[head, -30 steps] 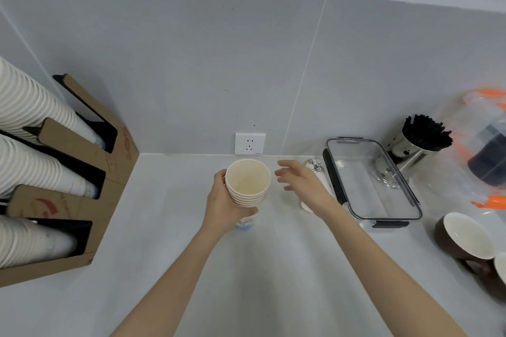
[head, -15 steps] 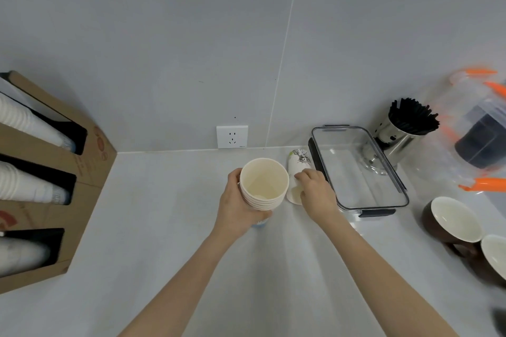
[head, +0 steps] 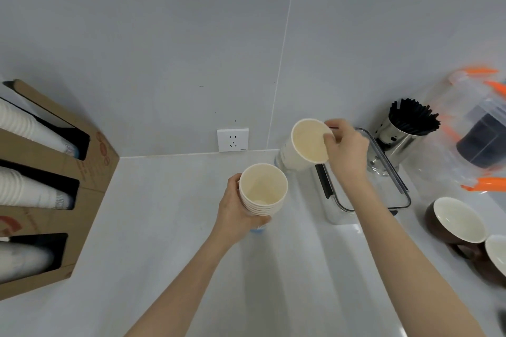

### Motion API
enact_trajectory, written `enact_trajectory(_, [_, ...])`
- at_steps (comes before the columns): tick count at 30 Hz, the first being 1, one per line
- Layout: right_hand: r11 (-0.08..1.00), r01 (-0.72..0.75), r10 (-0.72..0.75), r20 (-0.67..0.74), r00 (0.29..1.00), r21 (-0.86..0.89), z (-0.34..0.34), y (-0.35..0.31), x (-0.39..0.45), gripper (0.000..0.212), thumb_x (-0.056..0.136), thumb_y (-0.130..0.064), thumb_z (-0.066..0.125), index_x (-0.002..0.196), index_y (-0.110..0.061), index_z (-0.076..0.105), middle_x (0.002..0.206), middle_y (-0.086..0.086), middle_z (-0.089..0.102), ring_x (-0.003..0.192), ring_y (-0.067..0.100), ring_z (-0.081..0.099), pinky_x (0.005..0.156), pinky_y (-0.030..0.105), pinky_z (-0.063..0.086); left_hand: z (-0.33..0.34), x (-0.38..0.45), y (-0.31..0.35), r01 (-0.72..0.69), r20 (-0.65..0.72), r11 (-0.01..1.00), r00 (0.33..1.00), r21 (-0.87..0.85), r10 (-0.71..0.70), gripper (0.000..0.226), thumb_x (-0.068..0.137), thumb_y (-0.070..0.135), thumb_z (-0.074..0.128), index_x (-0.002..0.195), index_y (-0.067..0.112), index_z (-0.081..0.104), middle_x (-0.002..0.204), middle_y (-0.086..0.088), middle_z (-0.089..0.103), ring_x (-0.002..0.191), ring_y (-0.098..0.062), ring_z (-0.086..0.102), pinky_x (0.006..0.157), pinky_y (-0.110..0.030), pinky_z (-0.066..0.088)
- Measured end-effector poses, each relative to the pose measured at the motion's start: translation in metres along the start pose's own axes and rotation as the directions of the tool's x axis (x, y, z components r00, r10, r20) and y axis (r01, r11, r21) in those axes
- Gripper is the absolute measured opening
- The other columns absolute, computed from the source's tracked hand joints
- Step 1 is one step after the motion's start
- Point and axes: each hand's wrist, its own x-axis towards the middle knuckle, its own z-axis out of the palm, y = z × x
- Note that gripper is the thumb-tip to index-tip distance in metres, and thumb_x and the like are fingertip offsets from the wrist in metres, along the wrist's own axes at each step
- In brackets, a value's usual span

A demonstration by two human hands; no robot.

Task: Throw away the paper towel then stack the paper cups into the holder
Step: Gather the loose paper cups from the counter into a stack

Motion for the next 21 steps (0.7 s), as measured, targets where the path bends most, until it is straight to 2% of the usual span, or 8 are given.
enact_trajectory(2, [0.996, 0.062, -0.061, -0.019, 0.998, 0.059, -0.017, -0.025, 0.006, 0.023, 0.081, -0.006, 0.052, 0.098, -0.015, 0.065, 0.083, 0.011, 0.071, 0.071, 0.023, 0.059, 0.060, 0.018, 0.034, 0.000, 0.000, -0.001, 0.001, -0.003, 1.000, 1.000, 0.000, -0.001, 0.090, 0.046, 0.009, 0.086, 0.115, 0.034, 0.034, 0.107, 0.024, 0.050, 0.102, -0.010, 0.053, 0.079, -0.019, 0.042])
enact_trajectory(6, [0.977, 0.171, -0.179, 0.058, 0.982, 0.126, -0.046, -0.069, 0.008, 0.023, 0.078, -0.010, 0.057, 0.092, -0.024, 0.068, 0.071, -0.001, 0.065, 0.067, 0.016, 0.060, 0.058, 0.017, 0.039, -0.001, 0.000, 0.000, 0.012, 0.005, 1.000, 1.000, -0.001, -0.012, 0.091, 0.045, 0.008, 0.086, 0.117, 0.029, 0.035, 0.110, 0.015, 0.053, 0.103, -0.013, 0.054, 0.081, -0.025, 0.043])
enact_trajectory(9, [0.968, 0.212, -0.234, 0.173, 0.957, 0.135, -0.048, -0.081, 0.004, 0.023, 0.077, -0.009, 0.059, 0.091, -0.025, 0.070, 0.069, 0.000, 0.066, 0.065, 0.014, 0.060, 0.060, 0.007, 0.040, -0.001, 0.000, 0.000, 0.022, 0.018, 1.000, 1.000, -0.006, -0.022, 0.089, 0.046, 0.009, 0.086, 0.117, 0.029, 0.035, 0.109, 0.014, 0.055, 0.102, -0.014, 0.055, 0.079, -0.023, 0.044])
enact_trajectory(12, [0.970, 0.216, -0.239, 0.283, 0.929, 0.112, -0.034, -0.078, -0.005, 0.021, 0.078, -0.008, 0.060, 0.091, -0.022, 0.070, 0.069, 0.002, 0.067, 0.061, 0.012, 0.058, 0.057, 0.001, 0.038, -0.002, 0.000, -0.001, 0.019, 0.025, 1.000, 1.000, -0.007, -0.019, 0.091, 0.046, 0.009, 0.086, 0.119, 0.027, 0.035, 0.111, 0.010, 0.056, 0.103, -0.015, 0.056, 0.083, -0.028, 0.046])
enact_trajectory(13, [0.973, 0.209, -0.229, 0.311, 0.922, 0.098, -0.027, -0.074, -0.008, 0.021, 0.078, -0.008, 0.060, 0.091, -0.021, 0.070, 0.070, 0.004, 0.068, 0.062, 0.014, 0.059, 0.058, 0.002, 0.039, -0.002, 0.000, -0.001, 0.016, 0.024, 1.000, 1.000, -0.004, -0.016, 0.091, 0.046, 0.010, 0.086, 0.119, 0.027, 0.035, 0.113, 0.009, 0.056, 0.103, -0.014, 0.056, 0.083, -0.028, 0.046])
enact_trajectory(16, [0.984, 0.175, -0.174, 0.405, 0.898, 0.035, -0.007, -0.061, -0.016, 0.021, 0.080, -0.007, 0.060, 0.094, -0.018, 0.070, 0.080, 0.012, 0.073, 0.073, 0.023, 0.065, 0.069, 0.023, 0.048, -0.001, 0.001, -0.001, 0.017, 0.016, 1.000, 1.000, 0.012, -0.017, 0.091, 0.045, 0.012, 0.086, 0.118, 0.029, 0.035, 0.113, 0.011, 0.056, 0.102, -0.011, 0.056, 0.080, -0.024, 0.044])
enact_trajectory(19, [0.981, 0.189, -0.144, 0.473, 0.869, -0.049, 0.011, -0.047, -0.024, 0.022, 0.081, -0.010, 0.059, 0.099, -0.018, 0.069, 0.089, 0.012, 0.074, 0.082, 0.024, 0.066, 0.078, 0.033, 0.052, 0.000, 0.001, -0.002, 0.031, 0.015, 0.999, 0.999, 0.012, -0.031, 0.088, 0.044, 0.013, 0.086, 0.111, 0.038, 0.034, 0.106, 0.020, 0.055, 0.098, -0.001, 0.056, 0.069, -0.008, 0.043])
enact_trajectory(21, [0.964, 0.243, -0.152, 0.523, 0.838, -0.108, 0.021, -0.040, -0.032, 0.024, 0.085, -0.012, 0.055, 0.104, -0.018, 0.067, 0.098, 0.010, 0.074, 0.092, 0.026, 0.066, 0.084, 0.037, 0.051, 0.000, 0.001, -0.002, 0.036, 0.016, 0.999, 0.999, 0.011, -0.036, 0.088, 0.044, 0.014, 0.086, 0.108, 0.042, 0.032, 0.104, 0.024, 0.053, 0.095, 0.006, 0.053, 0.066, -0.004, 0.042])
